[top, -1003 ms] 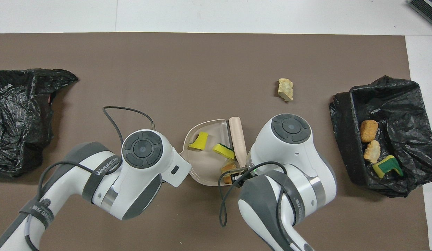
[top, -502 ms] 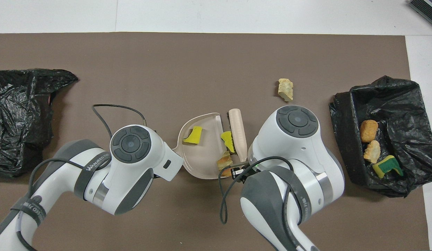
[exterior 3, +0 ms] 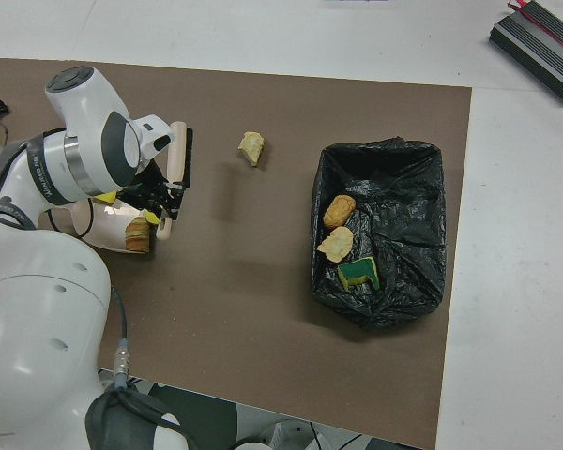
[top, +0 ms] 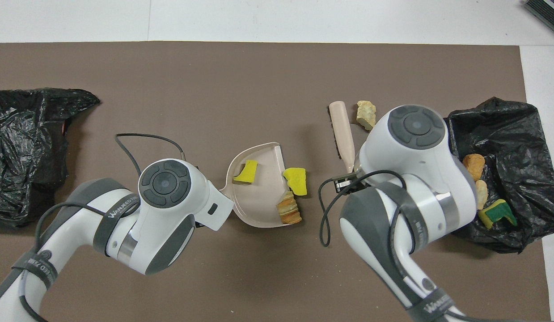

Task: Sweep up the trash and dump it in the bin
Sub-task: 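Move the brush to the bread chunk farther from the robot with the right gripper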

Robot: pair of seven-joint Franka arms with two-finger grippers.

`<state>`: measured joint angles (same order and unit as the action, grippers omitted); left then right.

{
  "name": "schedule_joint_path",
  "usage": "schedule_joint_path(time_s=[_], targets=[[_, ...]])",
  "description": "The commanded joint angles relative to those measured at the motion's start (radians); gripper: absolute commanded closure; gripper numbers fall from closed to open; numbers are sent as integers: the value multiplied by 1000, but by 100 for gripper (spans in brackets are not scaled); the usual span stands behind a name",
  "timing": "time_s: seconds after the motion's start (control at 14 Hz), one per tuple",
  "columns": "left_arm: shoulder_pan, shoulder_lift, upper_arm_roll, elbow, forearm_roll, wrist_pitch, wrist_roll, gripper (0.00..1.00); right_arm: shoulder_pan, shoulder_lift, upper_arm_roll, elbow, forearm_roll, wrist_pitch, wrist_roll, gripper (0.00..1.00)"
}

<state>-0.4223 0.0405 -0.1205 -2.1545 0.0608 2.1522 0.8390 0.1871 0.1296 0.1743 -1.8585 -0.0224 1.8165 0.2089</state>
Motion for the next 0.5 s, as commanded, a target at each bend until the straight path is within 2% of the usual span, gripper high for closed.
schedule_joint_path(time_s=[0.0,0.43], targets=[[5,-13,-4,-24,7,34,-35,100,-53,106,10,155,-71,-29,-31,100],[-4,-11,-4,-24,4,49,-86,100,-152,277,8,416,-155,-132,-179,100]])
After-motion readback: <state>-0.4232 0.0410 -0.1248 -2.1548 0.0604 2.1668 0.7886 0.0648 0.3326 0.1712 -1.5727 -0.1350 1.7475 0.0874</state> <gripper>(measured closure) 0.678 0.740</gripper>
